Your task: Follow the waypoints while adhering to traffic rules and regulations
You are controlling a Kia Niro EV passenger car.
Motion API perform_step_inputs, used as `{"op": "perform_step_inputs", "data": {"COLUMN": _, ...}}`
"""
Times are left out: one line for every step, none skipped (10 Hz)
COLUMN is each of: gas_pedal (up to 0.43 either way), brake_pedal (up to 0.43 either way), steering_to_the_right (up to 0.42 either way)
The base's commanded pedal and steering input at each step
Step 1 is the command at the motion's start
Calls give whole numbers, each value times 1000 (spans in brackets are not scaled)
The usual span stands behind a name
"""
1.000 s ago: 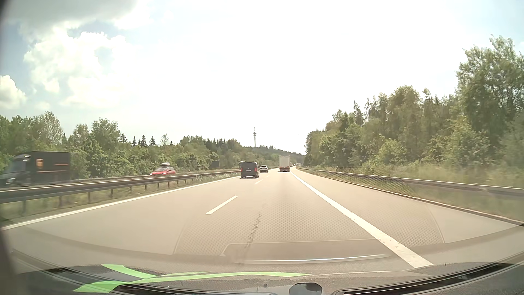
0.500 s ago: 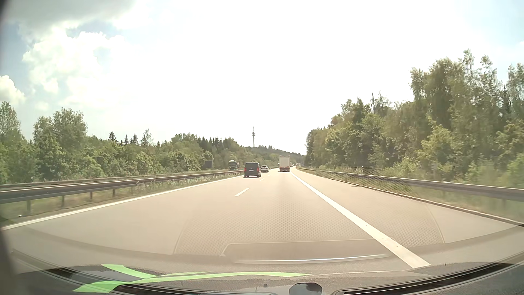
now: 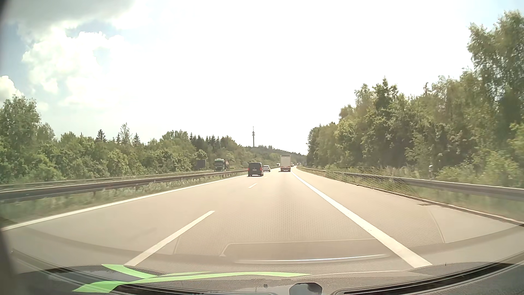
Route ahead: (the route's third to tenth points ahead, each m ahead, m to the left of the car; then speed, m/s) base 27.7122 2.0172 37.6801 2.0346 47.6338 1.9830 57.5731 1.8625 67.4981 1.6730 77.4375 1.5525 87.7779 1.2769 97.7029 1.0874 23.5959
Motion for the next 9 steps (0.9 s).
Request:
{"op": "perform_step_inputs", "data": {"gas_pedal": 248, "brake_pedal": 0, "steering_to_the_right": -3}}
{"op": "perform_step_inputs", "data": {"gas_pedal": 248, "brake_pedal": 0, "steering_to_the_right": -4}}
{"op": "perform_step_inputs", "data": {"gas_pedal": 248, "brake_pedal": 0, "steering_to_the_right": -4}}
{"op": "perform_step_inputs", "data": {"gas_pedal": 248, "brake_pedal": 0, "steering_to_the_right": -4}}
{"op": "perform_step_inputs", "data": {"gas_pedal": 248, "brake_pedal": 0, "steering_to_the_right": -4}}
{"op": "perform_step_inputs", "data": {"gas_pedal": 248, "brake_pedal": 0, "steering_to_the_right": -3}}
{"op": "perform_step_inputs", "data": {"gas_pedal": 248, "brake_pedal": 0, "steering_to_the_right": -3}}
{"op": "perform_step_inputs", "data": {"gas_pedal": 248, "brake_pedal": 0, "steering_to_the_right": -3}}
{"op": "perform_step_inputs", "data": {"gas_pedal": 248, "brake_pedal": 0, "steering_to_the_right": -4}}
